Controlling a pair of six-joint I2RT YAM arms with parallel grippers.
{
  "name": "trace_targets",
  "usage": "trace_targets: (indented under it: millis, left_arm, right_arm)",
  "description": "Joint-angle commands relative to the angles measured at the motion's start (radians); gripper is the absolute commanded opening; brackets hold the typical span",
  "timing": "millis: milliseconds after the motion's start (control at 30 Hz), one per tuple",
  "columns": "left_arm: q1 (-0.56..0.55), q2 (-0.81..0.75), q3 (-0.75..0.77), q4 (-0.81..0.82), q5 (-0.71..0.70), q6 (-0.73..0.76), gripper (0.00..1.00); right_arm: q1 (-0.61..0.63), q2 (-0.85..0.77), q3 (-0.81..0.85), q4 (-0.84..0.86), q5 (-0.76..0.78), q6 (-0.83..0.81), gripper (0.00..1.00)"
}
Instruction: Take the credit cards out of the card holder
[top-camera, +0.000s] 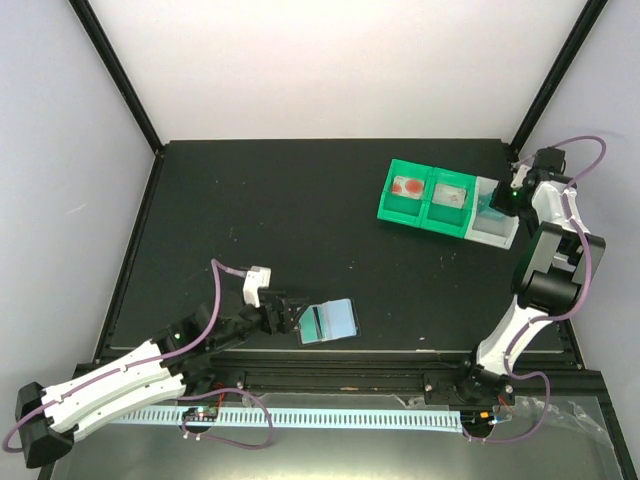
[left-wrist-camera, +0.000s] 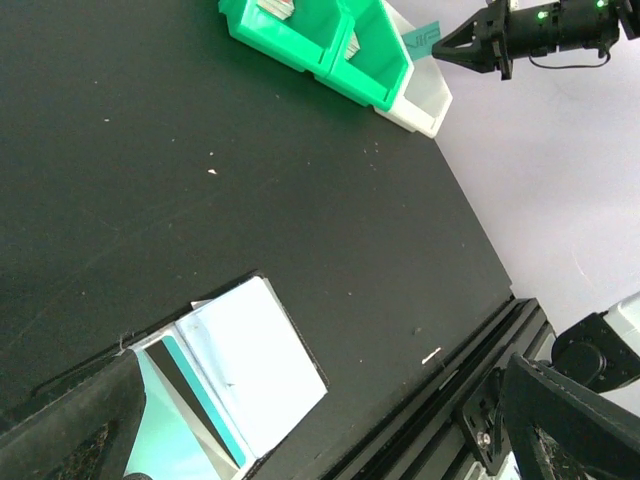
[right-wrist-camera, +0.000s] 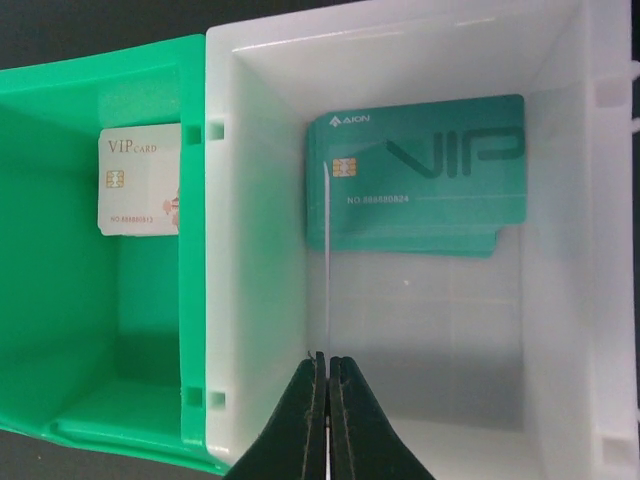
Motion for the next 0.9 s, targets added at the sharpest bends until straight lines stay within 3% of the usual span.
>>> trace_targets:
  millis: [0, 600, 867]
  left_arm:
    - [0.007, 0.017, 0.016, 0.023, -0.038, 0.000, 0.99]
    - [0.006, 0.101, 0.045, 0.038, -0.049, 0.007, 0.99]
    - [0.007, 0.120, 0.052, 0.045, -0.058, 0.007, 0.99]
  right_arm:
    - [-0.005, 0.038, 0.076, -0.041, -0.034, -0.039, 0.01]
    - [-0.005, 0.186, 0.244, -0.131, -0.070, -0.058, 0.01]
    - [-0.005, 0.255, 0.303, -0.133, -0.024, -0.037, 0.10]
